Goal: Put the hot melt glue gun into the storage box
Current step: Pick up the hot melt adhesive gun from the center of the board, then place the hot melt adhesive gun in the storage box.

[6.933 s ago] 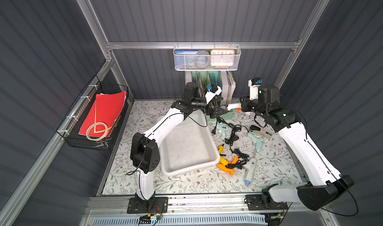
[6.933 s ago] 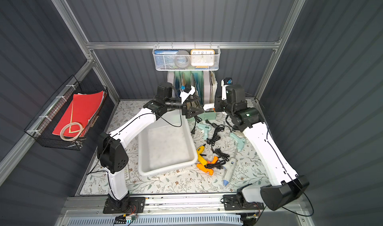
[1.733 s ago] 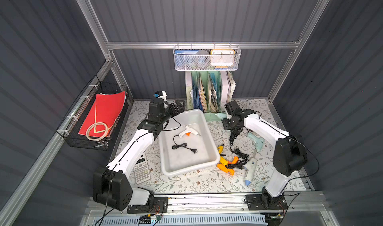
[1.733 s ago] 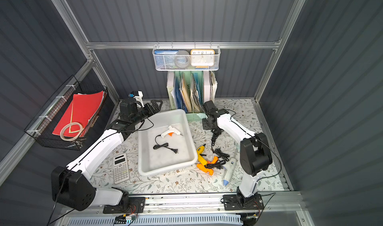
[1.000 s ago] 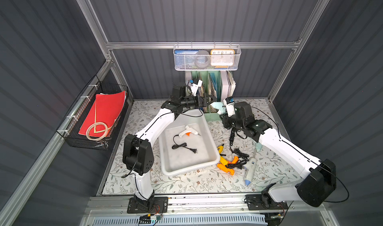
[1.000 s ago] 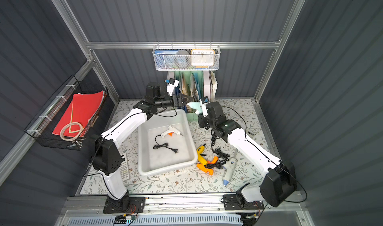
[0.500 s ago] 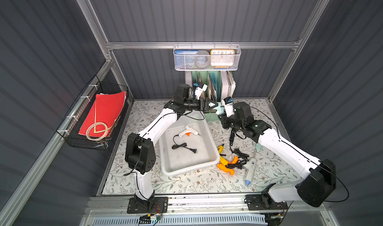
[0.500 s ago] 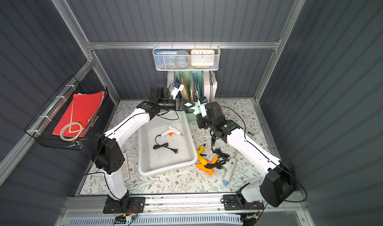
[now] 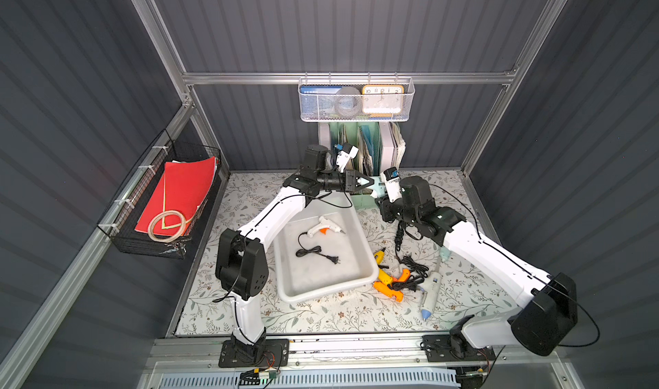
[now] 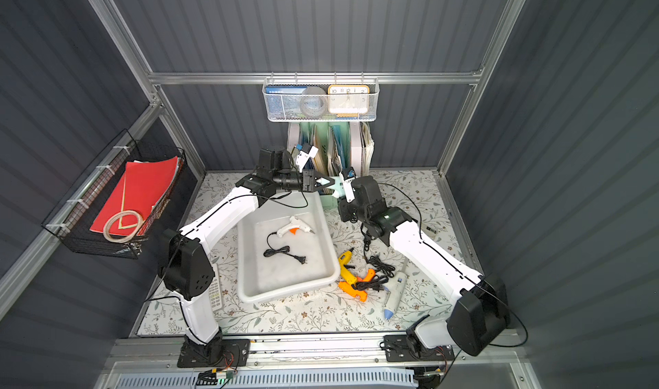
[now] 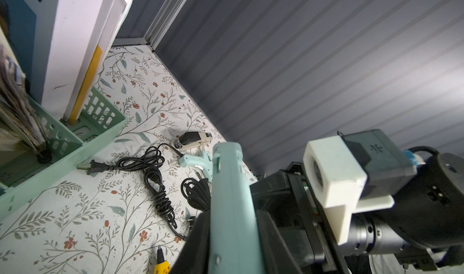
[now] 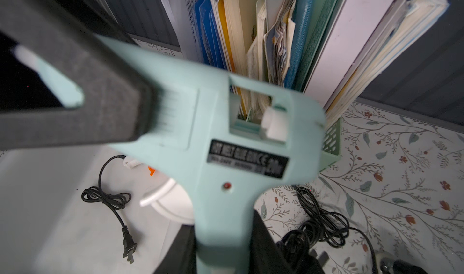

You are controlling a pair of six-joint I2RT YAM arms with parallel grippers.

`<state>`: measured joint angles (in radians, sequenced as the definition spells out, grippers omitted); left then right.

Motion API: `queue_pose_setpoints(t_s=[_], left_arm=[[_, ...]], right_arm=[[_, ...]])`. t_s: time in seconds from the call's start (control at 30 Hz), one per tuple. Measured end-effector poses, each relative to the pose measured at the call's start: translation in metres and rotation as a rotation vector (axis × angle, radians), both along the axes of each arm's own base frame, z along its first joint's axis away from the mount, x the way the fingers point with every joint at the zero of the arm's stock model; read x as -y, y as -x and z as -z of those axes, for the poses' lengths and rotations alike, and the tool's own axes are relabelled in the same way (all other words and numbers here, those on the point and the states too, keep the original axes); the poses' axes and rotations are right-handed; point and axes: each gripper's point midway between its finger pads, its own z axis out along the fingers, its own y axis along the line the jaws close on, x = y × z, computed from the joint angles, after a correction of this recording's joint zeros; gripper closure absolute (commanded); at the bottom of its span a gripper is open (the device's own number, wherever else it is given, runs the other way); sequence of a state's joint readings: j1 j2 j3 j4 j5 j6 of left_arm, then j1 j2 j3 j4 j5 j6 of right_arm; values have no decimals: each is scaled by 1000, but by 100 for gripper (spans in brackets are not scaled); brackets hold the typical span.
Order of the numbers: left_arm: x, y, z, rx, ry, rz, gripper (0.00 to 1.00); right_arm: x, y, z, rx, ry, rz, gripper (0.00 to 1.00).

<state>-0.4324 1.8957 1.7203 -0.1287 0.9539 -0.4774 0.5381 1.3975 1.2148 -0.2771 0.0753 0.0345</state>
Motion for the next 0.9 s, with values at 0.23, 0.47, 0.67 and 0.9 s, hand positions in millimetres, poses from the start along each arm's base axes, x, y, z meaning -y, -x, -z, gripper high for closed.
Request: queue_pose_setpoints(t_s=[0.23,0.47,0.67,0.9], left_arm=[[-6,-2,3,-5,6,-43,100],[-60,-17,-15,-5,43,-209,100],[-113,-22,-49,30,61,-353,100],[-139,5,-35,-89,-1,-433,100]], right_arm=[[4,0,-7,26,16,8,10],[20,13,-50,147,-41,54,1],[40,14,-71,212,-74,162,1],[65,7,-63,194,-51,324,1]])
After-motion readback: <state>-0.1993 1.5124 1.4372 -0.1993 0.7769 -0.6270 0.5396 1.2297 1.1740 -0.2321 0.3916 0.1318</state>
